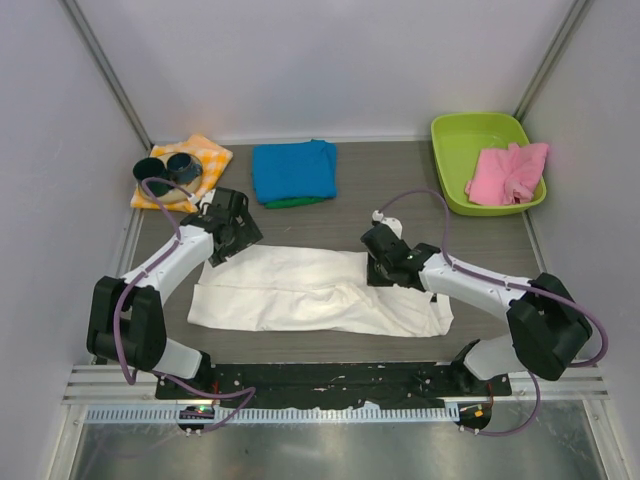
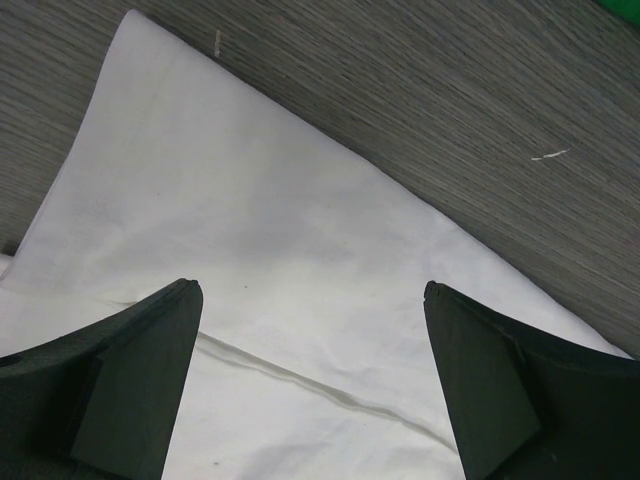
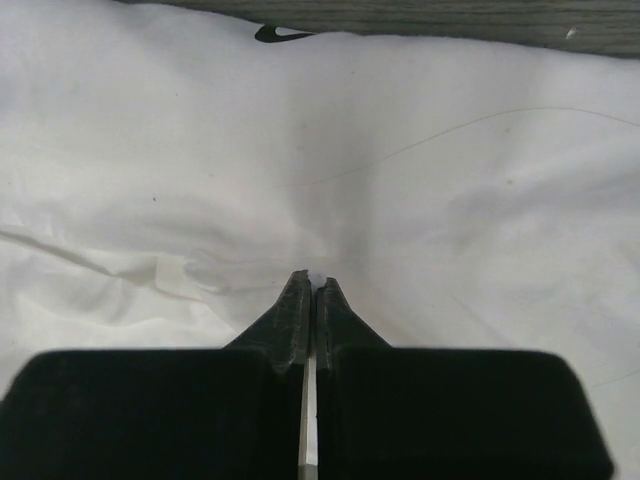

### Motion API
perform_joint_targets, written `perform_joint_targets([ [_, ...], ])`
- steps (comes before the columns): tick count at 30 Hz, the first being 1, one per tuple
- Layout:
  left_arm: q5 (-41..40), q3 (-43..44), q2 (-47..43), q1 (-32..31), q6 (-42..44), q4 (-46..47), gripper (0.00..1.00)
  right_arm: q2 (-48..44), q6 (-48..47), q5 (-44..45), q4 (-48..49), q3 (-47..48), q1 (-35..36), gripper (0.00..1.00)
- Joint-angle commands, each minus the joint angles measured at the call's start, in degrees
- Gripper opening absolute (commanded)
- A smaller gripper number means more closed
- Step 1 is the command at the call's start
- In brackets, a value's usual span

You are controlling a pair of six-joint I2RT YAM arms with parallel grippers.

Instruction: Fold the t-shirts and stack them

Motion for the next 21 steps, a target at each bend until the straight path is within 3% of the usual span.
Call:
perform_joint_targets([
  [1, -1.0, 0.1, -0.9, 0.2, 0.4, 1.2, 0.97, -2.6, 0.1, 3.0, -2.7, 2.4, 2.7, 0.01],
  [11, -0.4, -1.3, -3.1, 0.2, -0.3, 1.5, 0.97, -4.8, 6.0, 0.7, -6.5, 2.4, 16.8, 0.01],
  [12, -0.3, -1.6, -3.3, 0.2, -0.4, 1.6, 0.97, -3.6, 6.2, -0.1, -5.4, 2.3, 17.8, 0.05],
  [17, 0.3, -3.0, -5.0, 0.2, -0.7, 2.0, 0.96, 2.0, 4.6, -4.3, -5.6, 5.2, 22.3, 0.35],
  [20, 0.2, -3.7, -5.7, 0.2, -0.5, 2.0, 0.96, 1.3, 5.4, 3.8, -9.6, 8.3, 24.0, 0.66],
  [21, 0.1, -3.8, -6.2, 0.2, -0.4, 2.0, 0.96, 0.5, 5.8, 7.2, -11.6, 9.7, 24.2, 0.85],
])
